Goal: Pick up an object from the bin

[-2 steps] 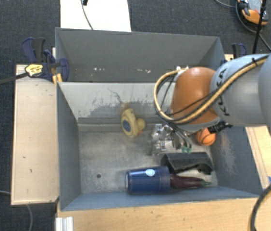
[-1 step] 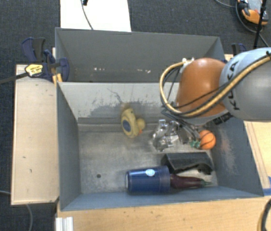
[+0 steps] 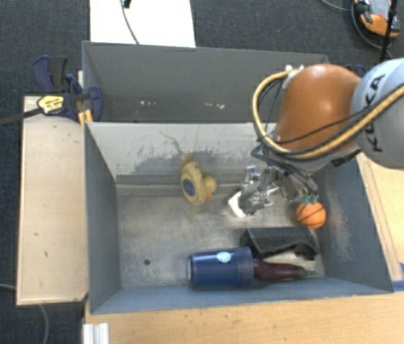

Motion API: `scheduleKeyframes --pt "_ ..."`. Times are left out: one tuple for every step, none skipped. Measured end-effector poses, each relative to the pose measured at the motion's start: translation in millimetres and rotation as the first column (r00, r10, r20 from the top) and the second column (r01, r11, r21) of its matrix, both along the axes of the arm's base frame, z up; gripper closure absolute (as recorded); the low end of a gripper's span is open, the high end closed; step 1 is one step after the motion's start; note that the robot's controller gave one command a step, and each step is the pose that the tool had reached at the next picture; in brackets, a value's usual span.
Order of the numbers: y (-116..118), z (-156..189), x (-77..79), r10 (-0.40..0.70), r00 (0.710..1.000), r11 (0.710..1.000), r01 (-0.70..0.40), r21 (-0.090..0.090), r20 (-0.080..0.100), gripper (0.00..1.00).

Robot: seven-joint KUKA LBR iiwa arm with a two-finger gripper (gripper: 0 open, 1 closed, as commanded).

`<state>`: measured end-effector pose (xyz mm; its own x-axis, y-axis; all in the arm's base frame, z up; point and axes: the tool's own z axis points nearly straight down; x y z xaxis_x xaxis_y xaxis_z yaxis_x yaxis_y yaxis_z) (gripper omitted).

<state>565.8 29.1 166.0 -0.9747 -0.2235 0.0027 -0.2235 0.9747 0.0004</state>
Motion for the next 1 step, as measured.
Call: scheduleKeyframes --pt "-1.8 27.7 -5.0 -0.201 0.98 0.98 0.201 0.003 0.009 1.0"
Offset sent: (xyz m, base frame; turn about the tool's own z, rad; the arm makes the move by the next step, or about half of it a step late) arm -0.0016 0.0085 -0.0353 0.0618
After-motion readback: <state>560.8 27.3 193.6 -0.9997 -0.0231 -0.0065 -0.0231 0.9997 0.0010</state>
